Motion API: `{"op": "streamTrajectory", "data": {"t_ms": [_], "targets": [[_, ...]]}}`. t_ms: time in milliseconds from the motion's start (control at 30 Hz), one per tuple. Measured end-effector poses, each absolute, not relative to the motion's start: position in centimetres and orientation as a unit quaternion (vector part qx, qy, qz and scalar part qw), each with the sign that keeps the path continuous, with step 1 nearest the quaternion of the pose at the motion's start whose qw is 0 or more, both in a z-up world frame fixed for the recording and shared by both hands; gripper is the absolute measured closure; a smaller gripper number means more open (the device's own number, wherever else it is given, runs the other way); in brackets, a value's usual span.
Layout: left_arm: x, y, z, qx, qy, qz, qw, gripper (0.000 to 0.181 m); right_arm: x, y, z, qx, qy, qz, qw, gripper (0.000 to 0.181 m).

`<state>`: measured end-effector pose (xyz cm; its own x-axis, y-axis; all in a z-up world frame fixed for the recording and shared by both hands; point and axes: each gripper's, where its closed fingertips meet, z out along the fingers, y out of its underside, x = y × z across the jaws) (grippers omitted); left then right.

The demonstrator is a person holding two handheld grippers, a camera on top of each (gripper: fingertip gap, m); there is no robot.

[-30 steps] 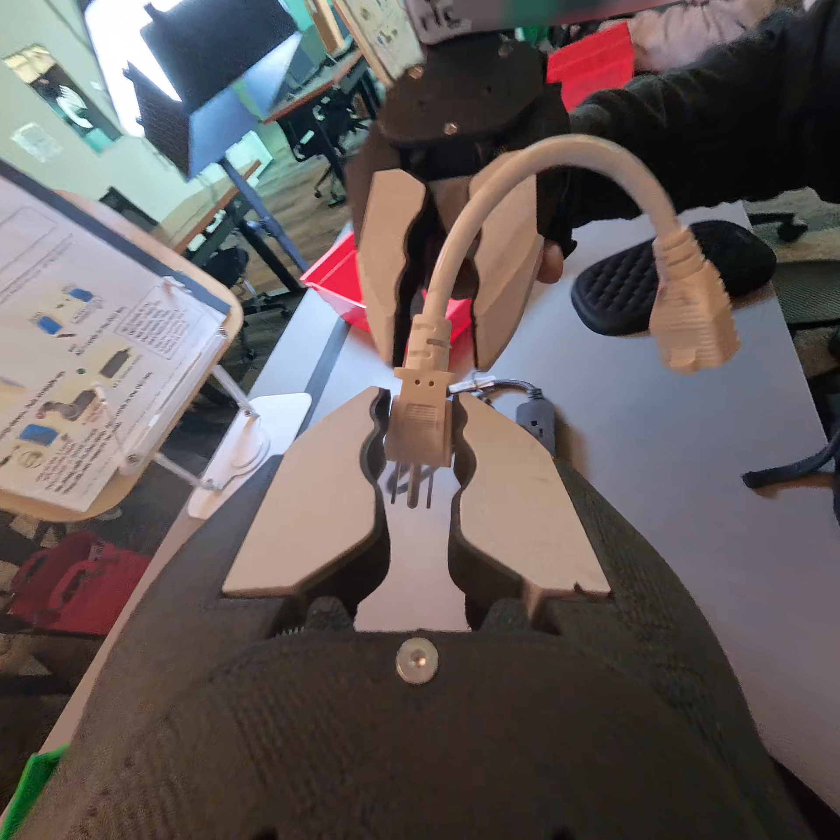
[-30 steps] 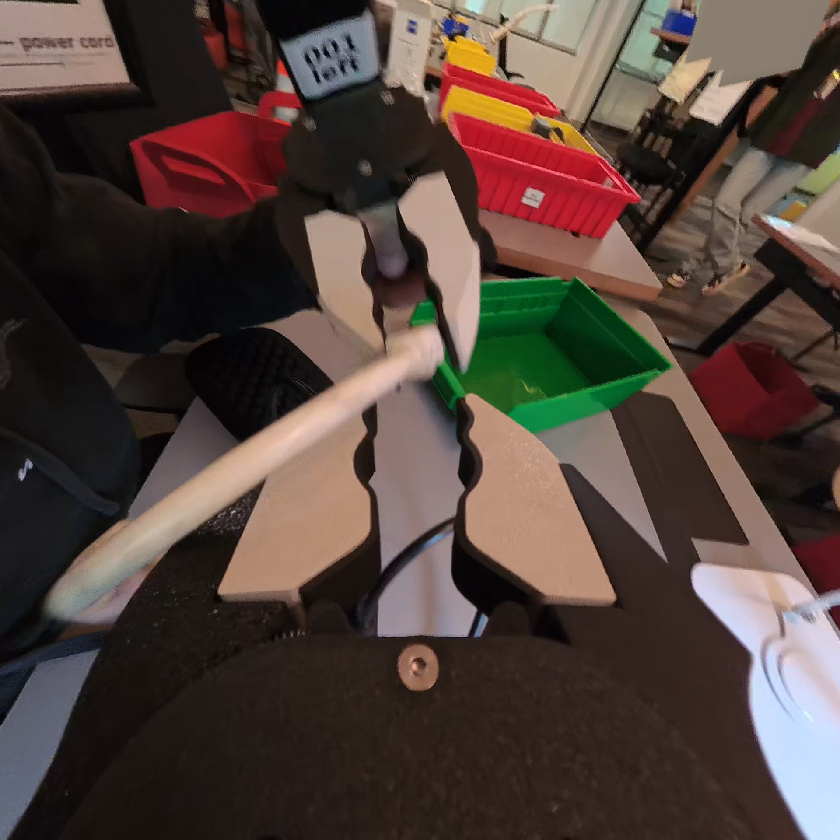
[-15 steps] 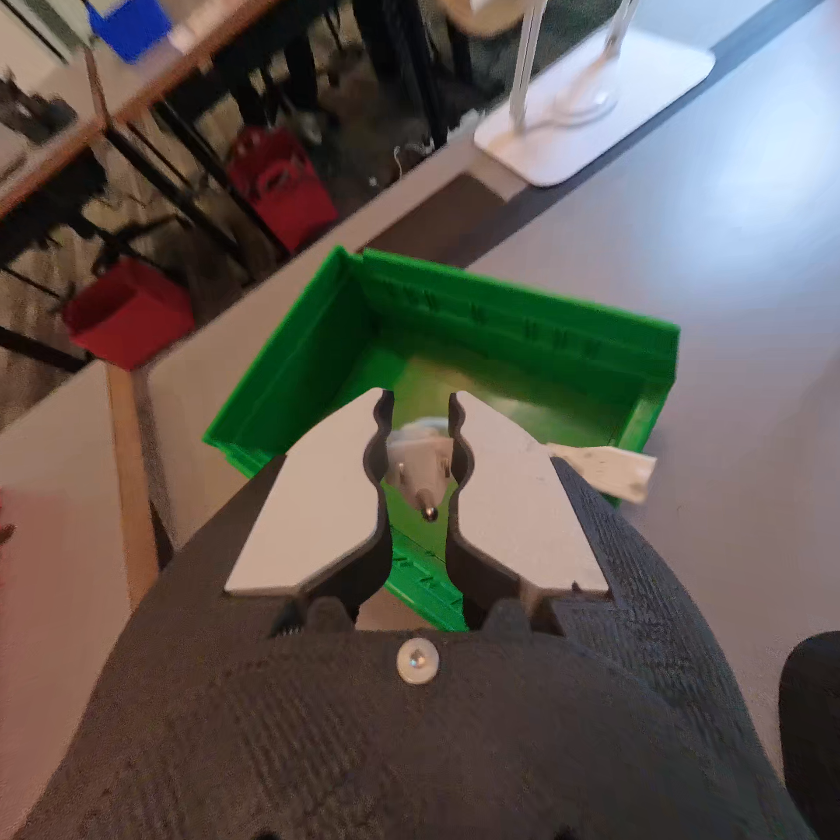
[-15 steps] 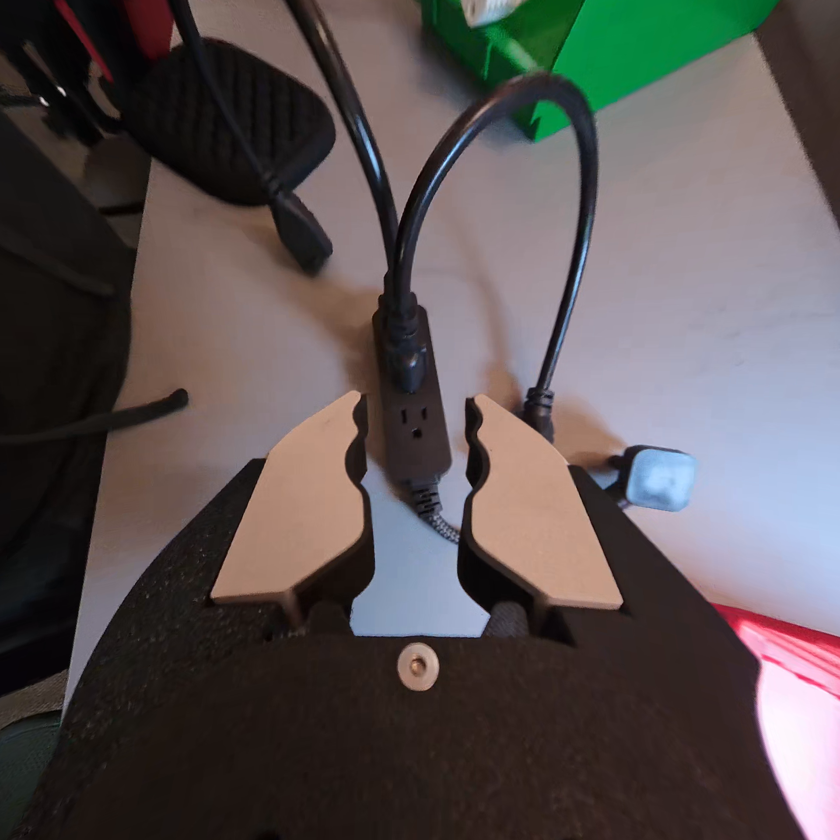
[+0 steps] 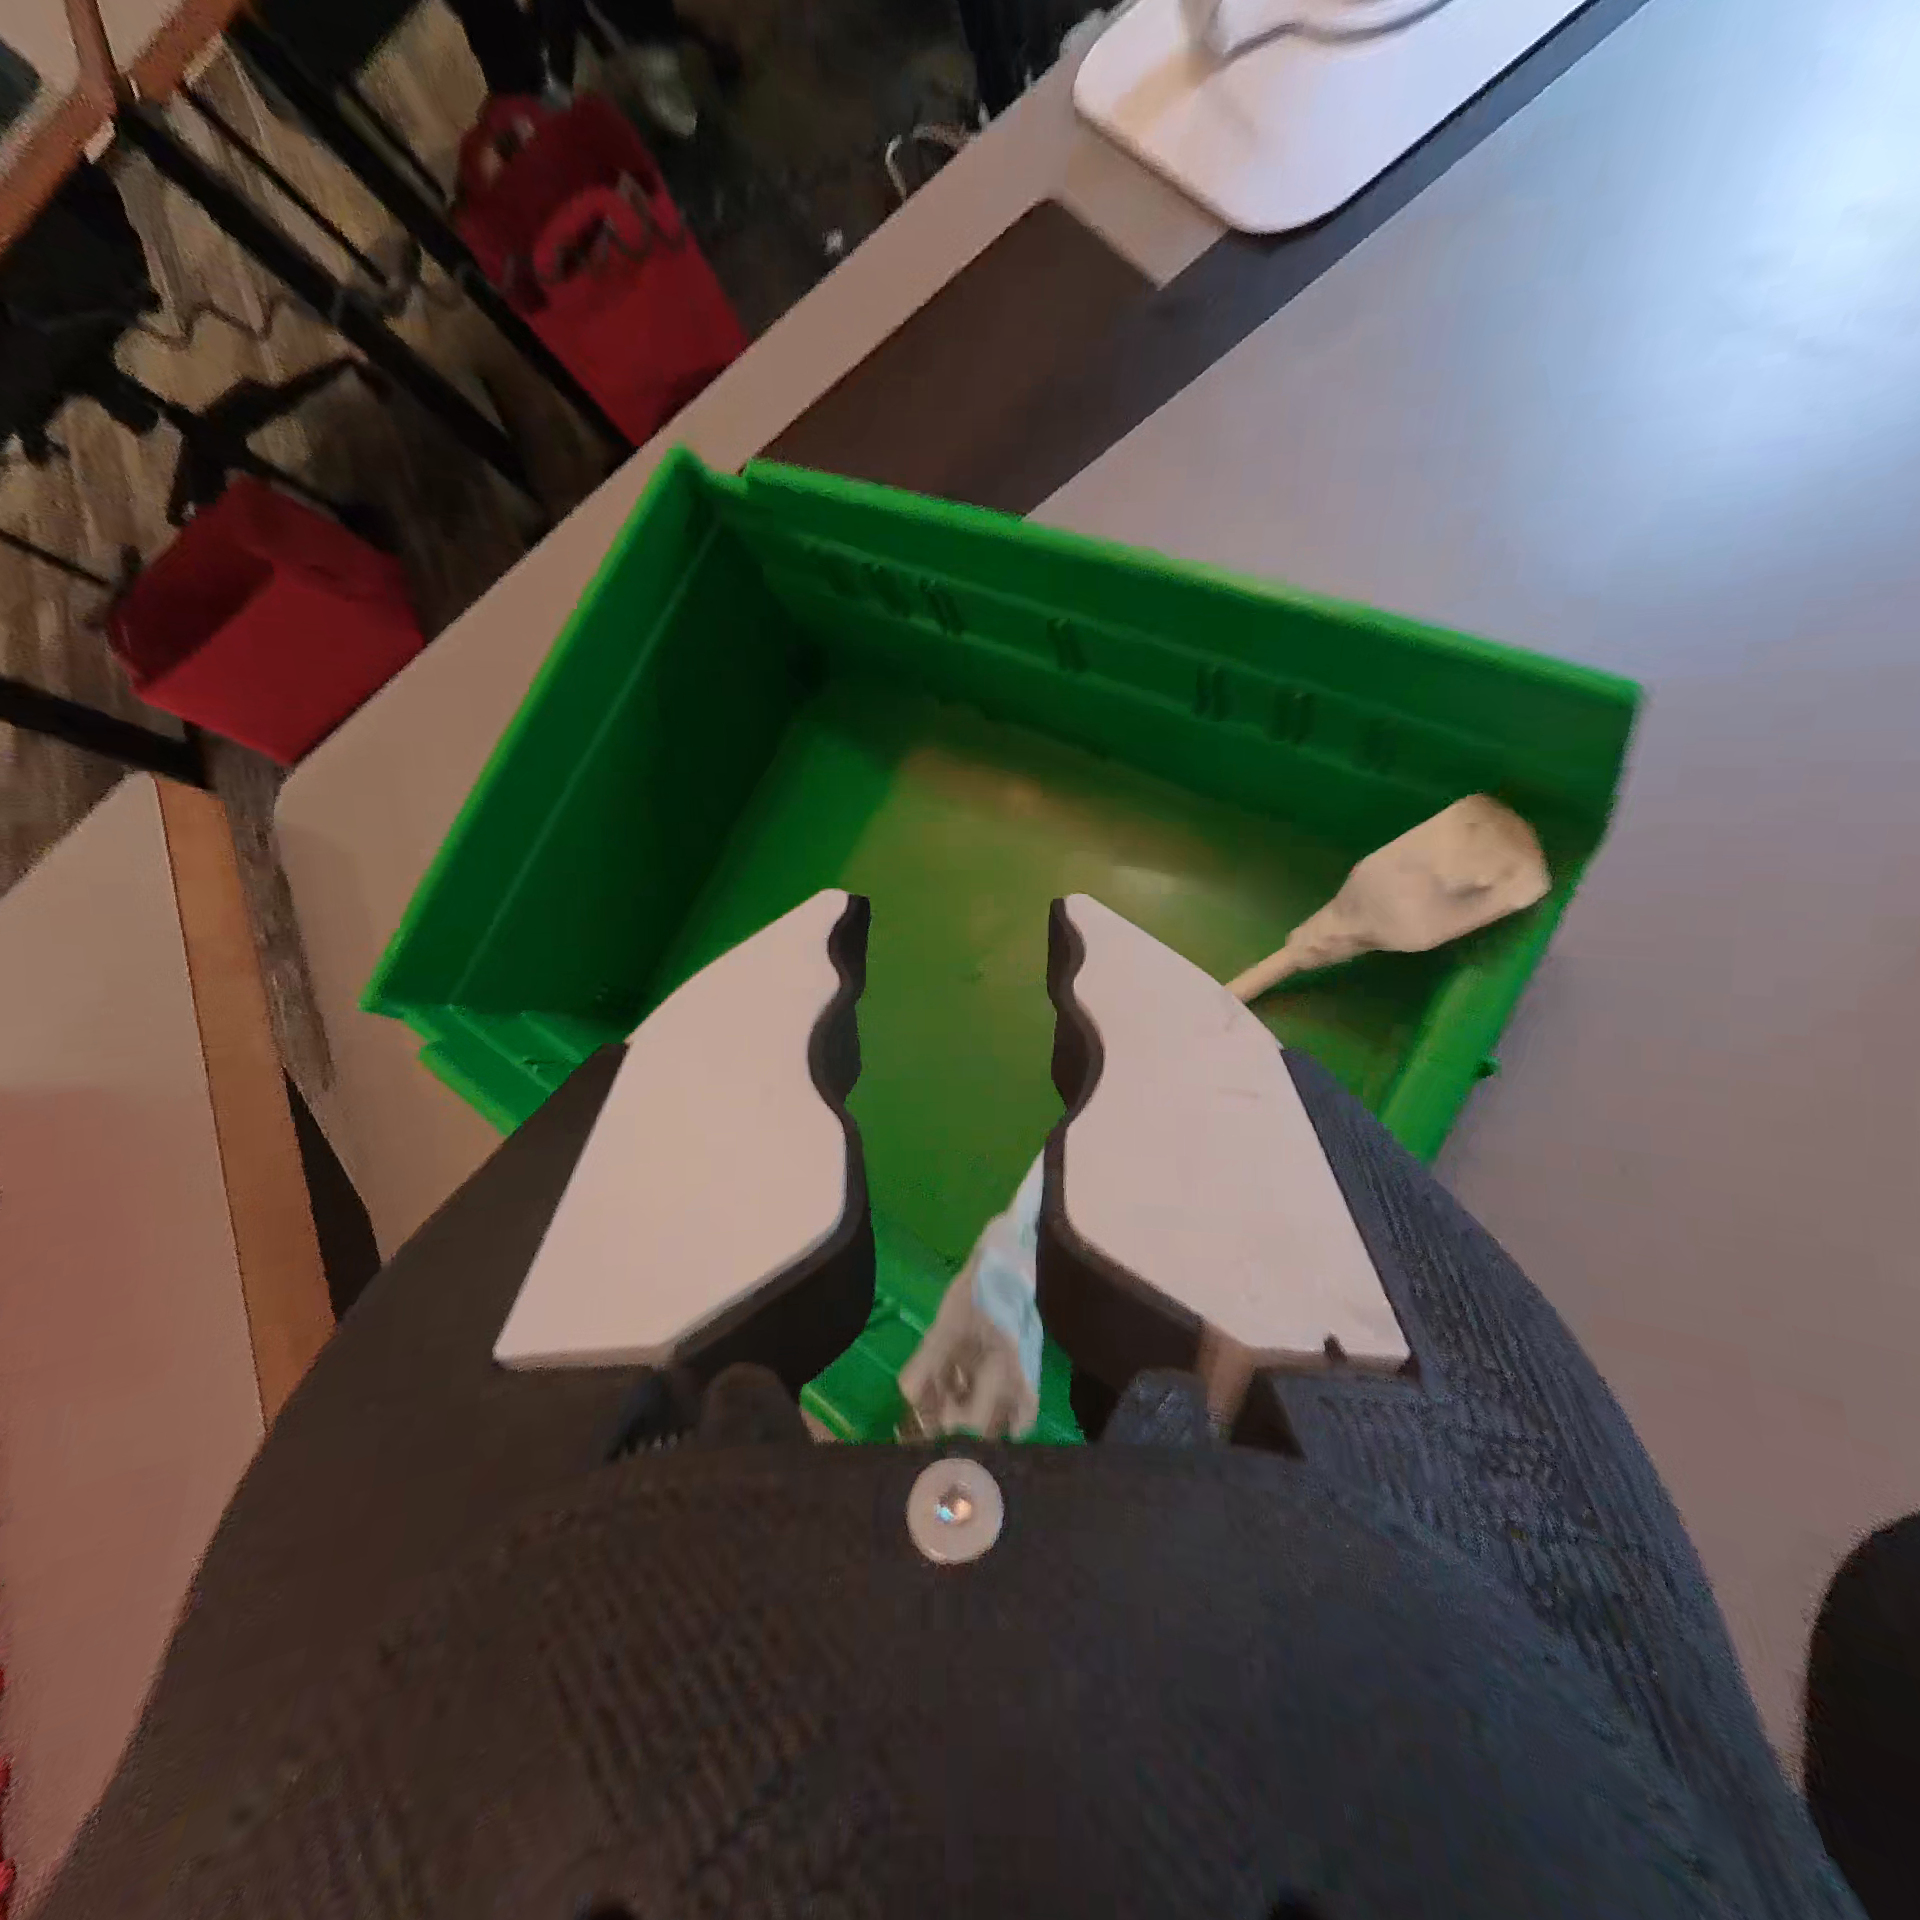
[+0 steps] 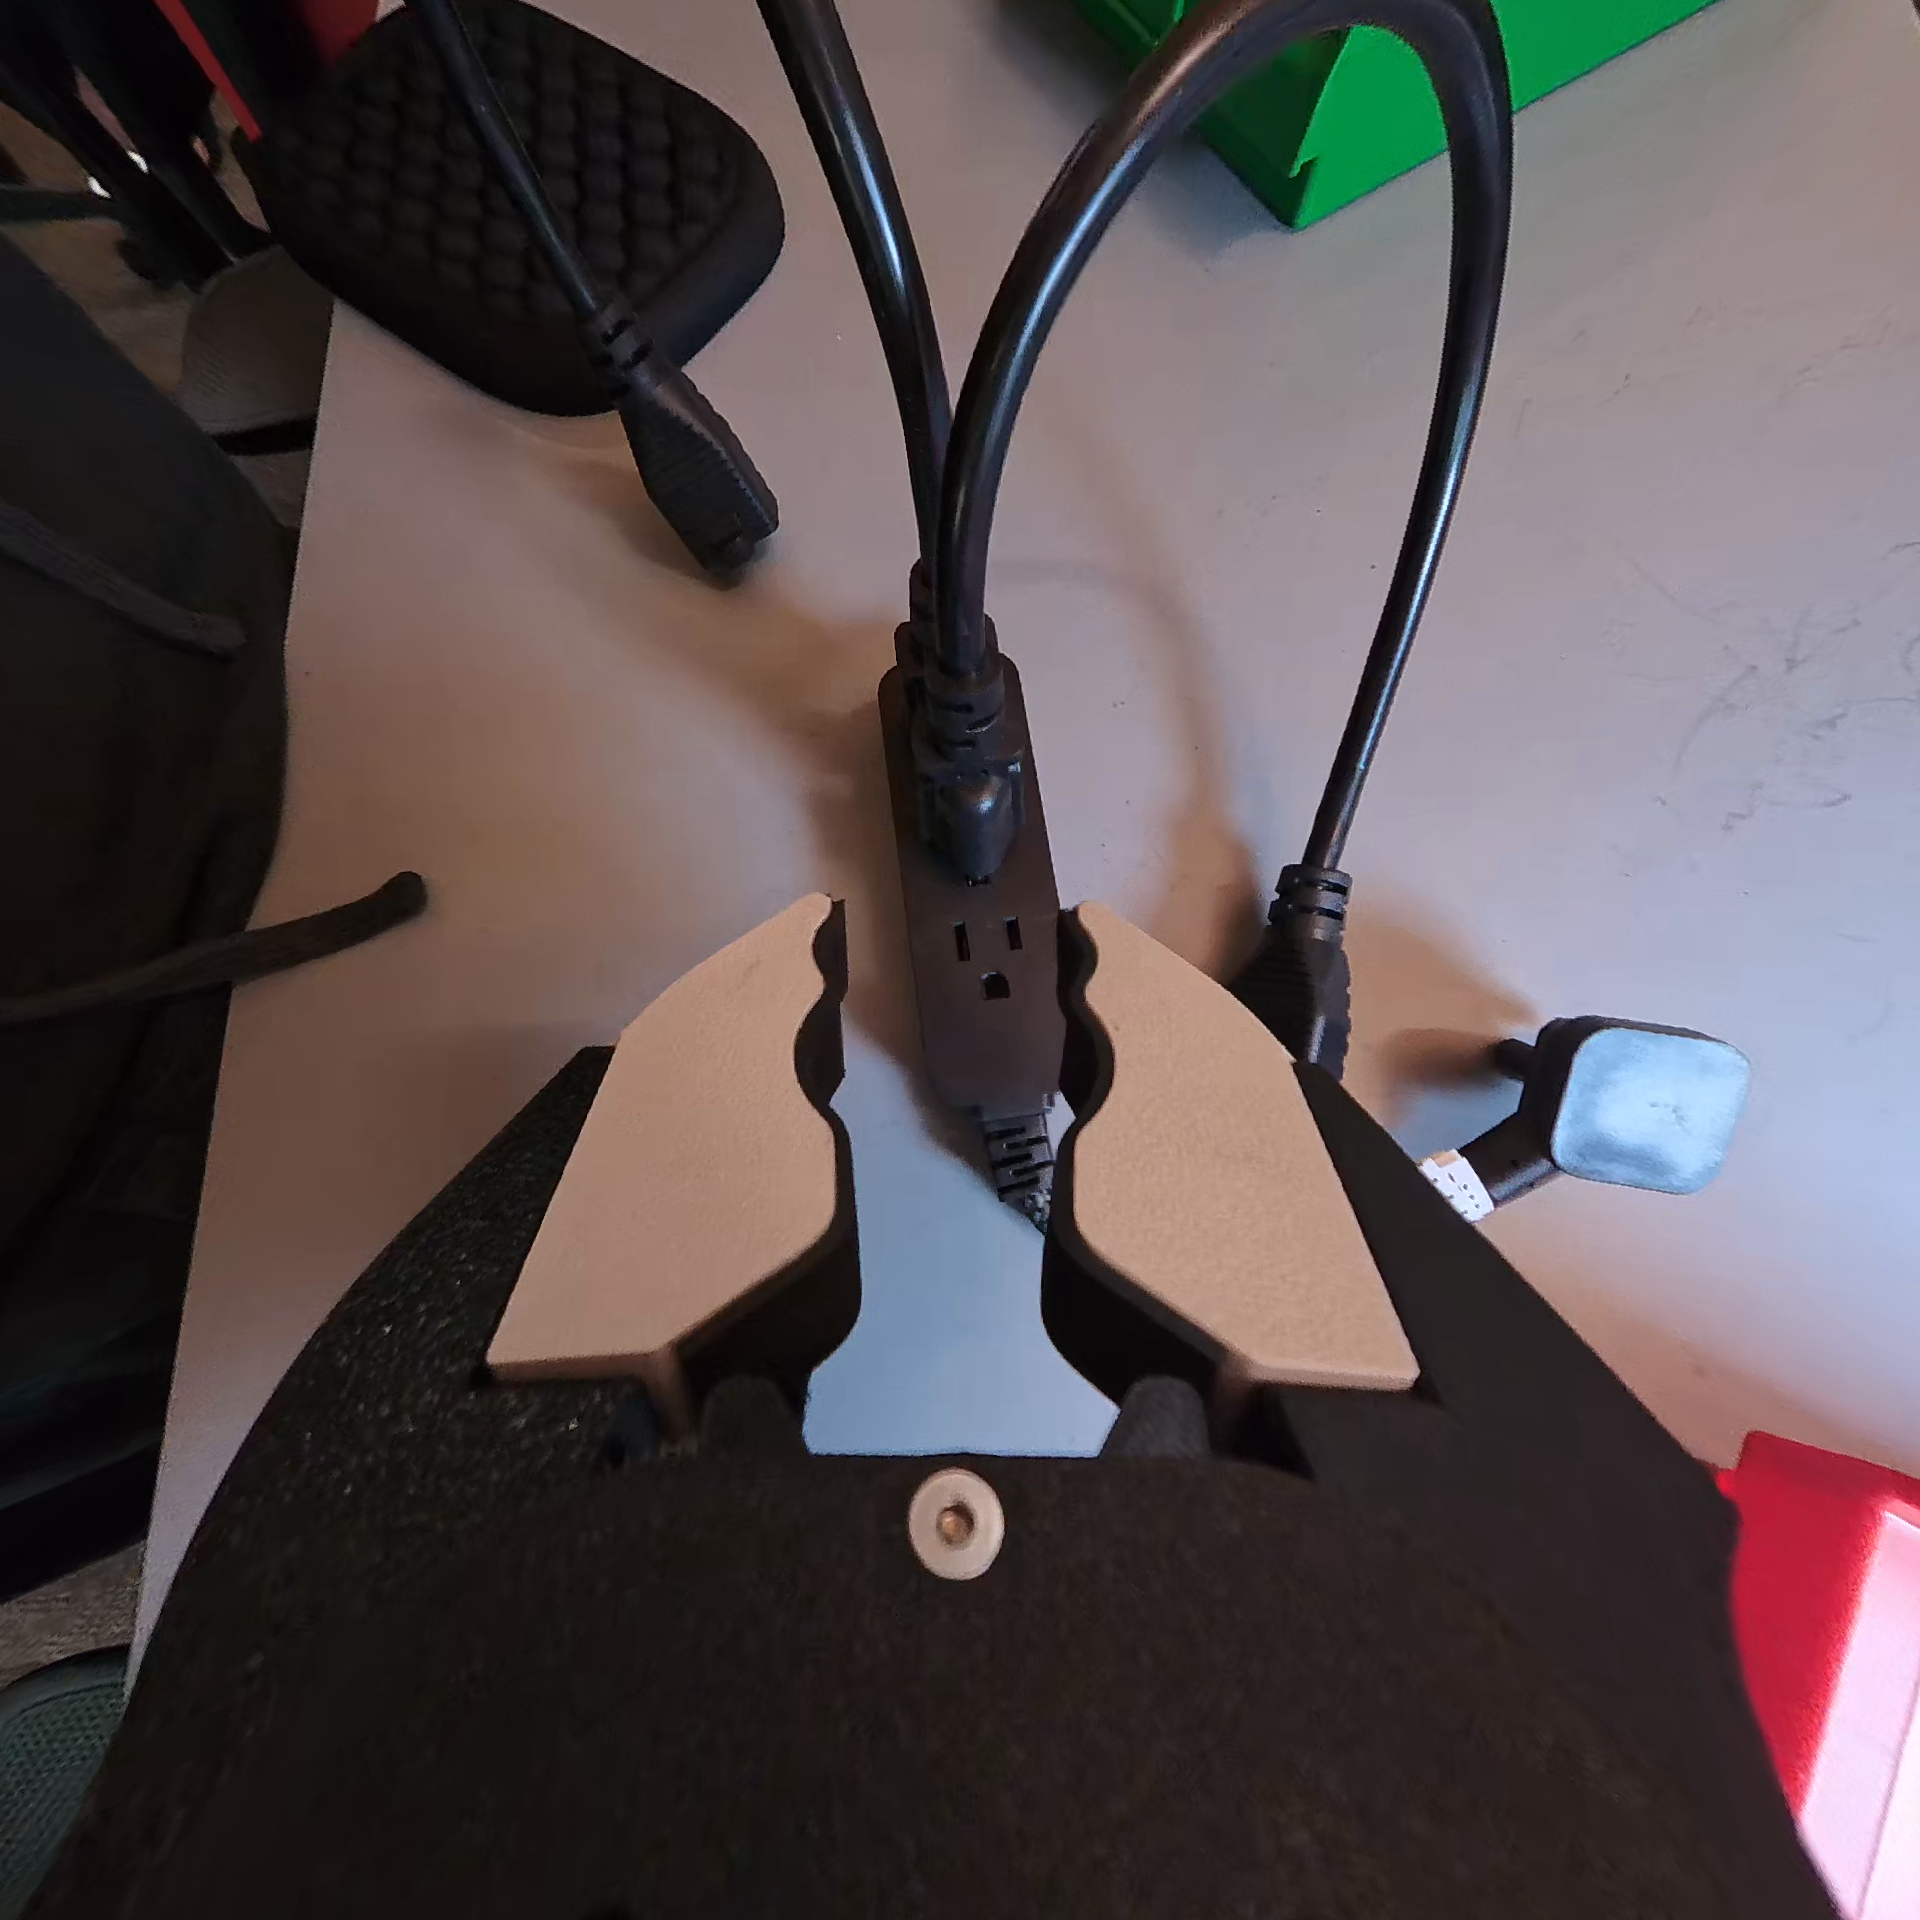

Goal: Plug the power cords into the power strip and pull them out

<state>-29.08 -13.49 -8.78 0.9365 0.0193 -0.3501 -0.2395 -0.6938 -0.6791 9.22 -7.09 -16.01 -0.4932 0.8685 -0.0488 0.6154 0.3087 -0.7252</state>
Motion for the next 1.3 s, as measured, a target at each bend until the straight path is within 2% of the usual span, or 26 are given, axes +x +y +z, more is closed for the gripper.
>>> {"op": "streamTrajectory", "data": {"t_ms": [100,233,400,533,633,733,800,1167,1300], "targets": [[-23.6,-13.7,-8.5,-0.894,0.136,0.12,0.409,0.149,9.2,-6.9,-16.1,-0.475,-0.784,0.357,0.179,0.143],[-13.0,-14.9,-12.9,-0.885,0.264,-0.022,0.383,0.15,8.9,-7.2,-15.7,-0.471,-0.785,0.36,0.179,0.145],[-2.3,-14.5,-18.7,-0.857,0.333,-0.176,0.352,0.138,7.5,-8.1,-15.7,-0.453,-0.809,0.338,0.161,0.152],[2.8,-11.9,-20.6,-0.836,0.363,-0.201,0.36,0.128,6.1,-9.2,-15.8,-0.442,-0.831,0.306,0.141,0.152],[4.6,-10.2,-21.5,-0.836,0.378,-0.187,0.353,0.121,6.0,-9.2,-16.3,-0.443,-0.85,0.26,0.114,0.155],[5.5,-9.5,-22.0,-0.833,0.392,-0.181,0.347,0.128,5.8,-9.2,-16.9,-0.44,-0.862,0.232,0.101,0.16],[5.9,-9.7,-22.0,-0.829,0.396,-0.194,0.343,0.139,6.0,-9.1,-16.9,-0.437,-0.868,0.216,0.093,0.163],[5.9,-9.8,-22.0,-0.833,0.371,-0.204,0.357,0.139,6.7,-8.8,-17.0,-0.411,-0.904,0.109,0.04,0.165],[6.0,-9.8,-22.0,-0.834,0.368,-0.203,0.357,0.139,6.7,-8.6,-17.1,-0.412,-0.904,0.113,0.022,0.165]]}}
